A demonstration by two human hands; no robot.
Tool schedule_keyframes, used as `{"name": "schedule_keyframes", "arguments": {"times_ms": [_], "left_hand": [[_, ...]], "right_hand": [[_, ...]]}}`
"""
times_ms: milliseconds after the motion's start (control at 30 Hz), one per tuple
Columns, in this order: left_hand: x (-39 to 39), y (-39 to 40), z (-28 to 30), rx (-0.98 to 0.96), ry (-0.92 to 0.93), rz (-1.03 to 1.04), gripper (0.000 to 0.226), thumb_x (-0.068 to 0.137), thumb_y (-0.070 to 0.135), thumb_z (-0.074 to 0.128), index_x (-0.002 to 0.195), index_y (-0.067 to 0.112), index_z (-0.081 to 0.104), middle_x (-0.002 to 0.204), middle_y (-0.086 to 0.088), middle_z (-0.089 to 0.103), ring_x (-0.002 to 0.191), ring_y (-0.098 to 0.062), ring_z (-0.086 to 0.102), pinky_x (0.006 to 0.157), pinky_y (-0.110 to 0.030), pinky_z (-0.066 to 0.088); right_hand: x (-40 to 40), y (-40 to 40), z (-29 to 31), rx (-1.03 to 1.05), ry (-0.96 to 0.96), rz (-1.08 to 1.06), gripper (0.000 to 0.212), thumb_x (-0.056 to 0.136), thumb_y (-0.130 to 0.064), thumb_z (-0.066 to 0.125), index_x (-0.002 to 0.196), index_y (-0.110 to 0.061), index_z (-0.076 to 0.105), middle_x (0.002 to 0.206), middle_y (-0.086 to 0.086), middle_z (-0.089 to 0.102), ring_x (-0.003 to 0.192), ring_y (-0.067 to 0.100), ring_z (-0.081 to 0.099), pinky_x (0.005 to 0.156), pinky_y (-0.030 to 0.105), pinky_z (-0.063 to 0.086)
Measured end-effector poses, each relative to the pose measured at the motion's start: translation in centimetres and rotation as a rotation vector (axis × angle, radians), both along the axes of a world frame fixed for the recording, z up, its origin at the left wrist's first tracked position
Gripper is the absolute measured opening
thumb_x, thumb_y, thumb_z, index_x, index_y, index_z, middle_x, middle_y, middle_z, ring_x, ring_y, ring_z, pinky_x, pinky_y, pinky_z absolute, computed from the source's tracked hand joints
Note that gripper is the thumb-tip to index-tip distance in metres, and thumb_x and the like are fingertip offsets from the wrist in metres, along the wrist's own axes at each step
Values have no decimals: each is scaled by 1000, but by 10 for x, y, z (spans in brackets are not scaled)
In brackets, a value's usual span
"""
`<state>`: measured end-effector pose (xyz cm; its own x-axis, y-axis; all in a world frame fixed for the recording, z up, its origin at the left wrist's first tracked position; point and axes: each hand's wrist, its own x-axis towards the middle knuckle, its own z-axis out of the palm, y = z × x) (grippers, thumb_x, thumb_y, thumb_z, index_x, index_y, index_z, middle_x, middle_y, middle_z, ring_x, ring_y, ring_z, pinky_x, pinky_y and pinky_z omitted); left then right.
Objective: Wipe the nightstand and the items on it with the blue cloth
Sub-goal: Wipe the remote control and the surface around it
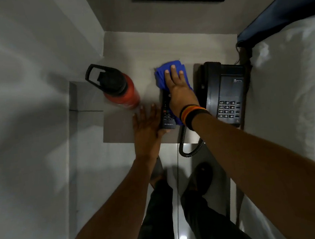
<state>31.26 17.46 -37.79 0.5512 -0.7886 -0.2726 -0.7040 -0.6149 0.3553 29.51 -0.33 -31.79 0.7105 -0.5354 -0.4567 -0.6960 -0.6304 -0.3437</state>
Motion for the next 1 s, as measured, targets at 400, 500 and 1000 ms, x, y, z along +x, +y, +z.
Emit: {"name": "schedule_keyframes", "arguments": {"times_ms": [400, 500, 1000], "left_hand": [[0, 3, 3, -90, 42, 6, 96, 91, 51, 73, 166, 18, 24, 173, -7, 23, 160, -41, 18, 127, -67, 16], [0, 1, 6, -94, 66, 43, 109, 81, 60, 76, 166, 15, 23, 173, -11, 26, 160, -40, 16, 128, -66, 14], [-6, -7, 7, -80, 44, 72, 86, 92, 45, 73, 164, 21, 31, 171, -4, 32, 160, -35, 17, 128, -66, 6]], "right_hand": [[-16, 2, 71, 115, 61, -65, 47, 96, -5, 45, 140, -22, 46, 101, 3, 55, 100, 27, 65, 94, 39, 54], [10, -19, 77, 22, -78, -113, 58, 93, -1, 47, 148, -17, 41, 135, 12, 57, 123, 34, 58, 107, 44, 47], [18, -1, 42, -84, 260, 307, 60, 95, -9, 50, 153, -12, 34, 164, 9, 26, 146, 33, 33, 111, 45, 39]]}}
